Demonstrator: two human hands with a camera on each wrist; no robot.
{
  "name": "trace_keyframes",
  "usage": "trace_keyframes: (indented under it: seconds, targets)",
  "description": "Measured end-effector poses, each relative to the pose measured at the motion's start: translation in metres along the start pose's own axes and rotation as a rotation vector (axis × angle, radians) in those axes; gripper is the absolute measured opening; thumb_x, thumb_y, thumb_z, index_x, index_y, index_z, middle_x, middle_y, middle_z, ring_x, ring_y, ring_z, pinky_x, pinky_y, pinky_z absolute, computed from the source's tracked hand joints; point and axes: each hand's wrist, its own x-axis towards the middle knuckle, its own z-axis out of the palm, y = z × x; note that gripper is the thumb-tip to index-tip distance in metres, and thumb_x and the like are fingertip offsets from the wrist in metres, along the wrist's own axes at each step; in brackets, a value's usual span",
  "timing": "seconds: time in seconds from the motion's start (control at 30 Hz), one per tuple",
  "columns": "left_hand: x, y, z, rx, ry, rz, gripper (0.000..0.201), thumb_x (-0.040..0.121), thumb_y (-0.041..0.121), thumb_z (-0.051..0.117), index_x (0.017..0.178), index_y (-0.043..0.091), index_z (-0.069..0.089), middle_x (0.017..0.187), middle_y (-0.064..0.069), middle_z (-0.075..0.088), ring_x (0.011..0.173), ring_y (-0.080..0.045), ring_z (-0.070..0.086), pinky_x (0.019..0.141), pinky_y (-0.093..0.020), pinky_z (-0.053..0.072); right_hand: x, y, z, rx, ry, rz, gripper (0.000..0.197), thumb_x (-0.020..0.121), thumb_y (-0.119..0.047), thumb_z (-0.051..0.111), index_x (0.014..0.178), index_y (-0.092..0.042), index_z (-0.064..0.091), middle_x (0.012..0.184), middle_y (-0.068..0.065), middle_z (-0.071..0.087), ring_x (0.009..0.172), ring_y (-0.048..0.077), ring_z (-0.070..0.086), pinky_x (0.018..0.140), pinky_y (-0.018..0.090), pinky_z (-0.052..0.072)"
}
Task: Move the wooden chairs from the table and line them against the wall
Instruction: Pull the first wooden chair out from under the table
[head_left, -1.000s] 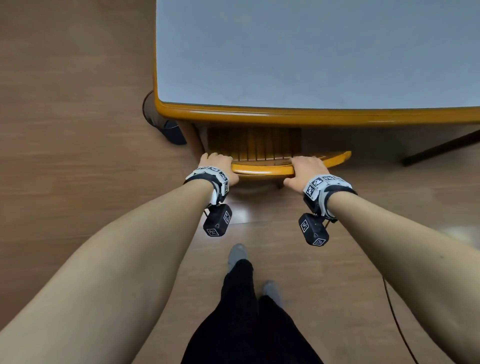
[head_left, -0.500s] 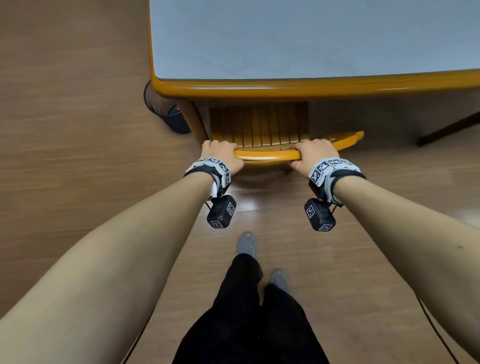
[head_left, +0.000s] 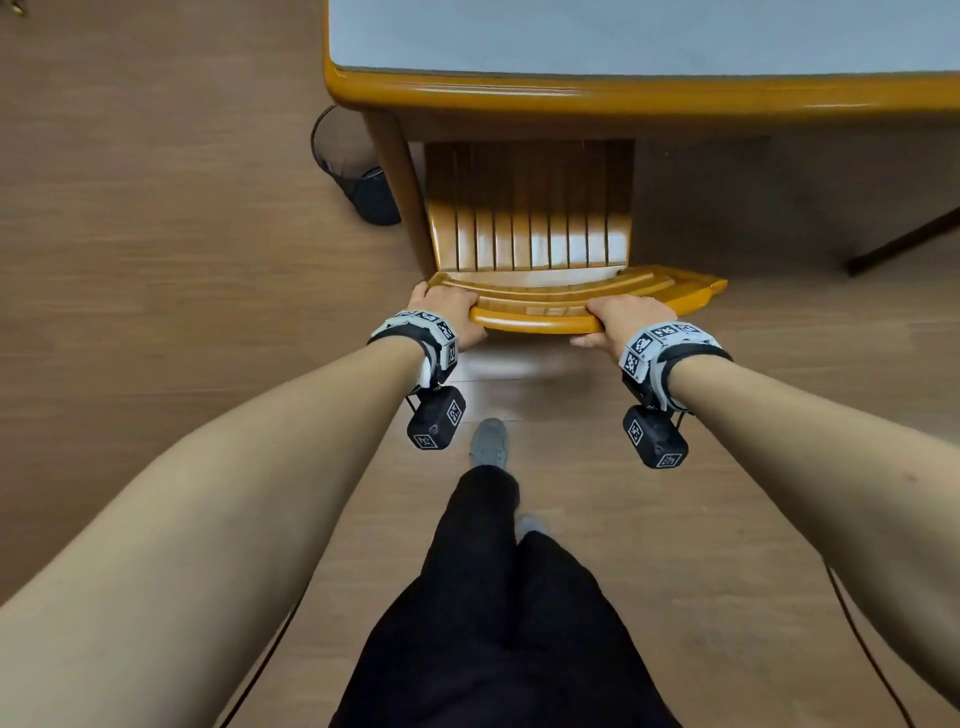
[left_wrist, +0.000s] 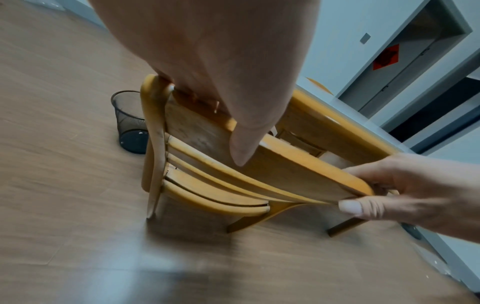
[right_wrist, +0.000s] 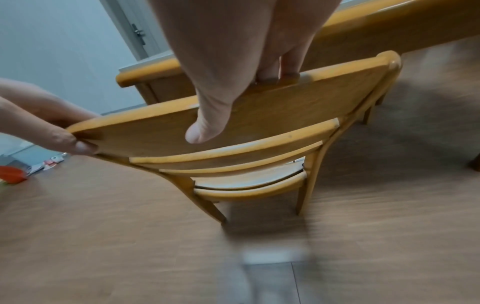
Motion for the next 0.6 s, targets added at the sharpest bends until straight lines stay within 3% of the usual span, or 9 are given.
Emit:
trace_keyframes:
  seconds: [0.17, 0.33, 0.53, 0.6]
  targets:
    - [-0.050, 0.011, 0.041, -0.011, 0.062, 0.005, 0.022, 0.086, 0.044, 0.059, 0.100, 0.028, 0.064, 0.109, 0.003, 0.067, 0.114, -0.023, 0.057, 0.116, -0.045, 0.019, -0.044, -0.005, 0.035, -0.066, 0.035, -0.008, 0.047, 0.094, -0.062, 0.052, 0.107, -0.017, 0.060, 0.098, 0.006, 0.066, 0.089, 0.030, 0.064, 0.068, 0.036, 0.050]
    - [-0.094, 0.027, 0.072, -0.013, 0.069, -0.030, 0.030, 0.084, 0.041, 0.058, 0.110, 0.030, 0.066, 0.106, -0.001, 0.068, 0.111, -0.027, 0.058, 0.116, -0.046, 0.020, -0.096, -0.010, 0.055, -0.041, 0.010, -0.018, 0.046, 0.095, -0.061, 0.050, 0.109, -0.019, 0.060, 0.097, 0.005, 0.065, 0.085, 0.026, 0.060, 0.066, 0.035, 0.048]
    - [-0.149, 0.042, 0.097, -0.022, 0.023, -0.034, 0.010, 0.080, 0.036, 0.055, 0.085, 0.027, 0.057, 0.087, -0.001, 0.063, 0.096, -0.028, 0.057, 0.112, -0.046, 0.025, -0.165, -0.018, 0.077, -0.025, 0.038, -0.029, 0.043, 0.097, -0.059, 0.049, 0.105, -0.019, 0.061, 0.095, 0.005, 0.064, 0.080, 0.024, 0.057, 0.064, 0.035, 0.044]
    - [-0.167, 0.048, 0.108, -0.011, 0.001, -0.037, 0.011, 0.080, 0.034, 0.055, 0.089, 0.028, 0.058, 0.087, -0.001, 0.063, 0.097, -0.028, 0.057, 0.112, -0.045, 0.026, -0.184, -0.022, 0.090, -0.043, 0.033, -0.024, 0.042, 0.097, -0.059, 0.049, 0.104, -0.020, 0.060, 0.093, 0.005, 0.064, 0.079, 0.024, 0.057, 0.062, 0.034, 0.043]
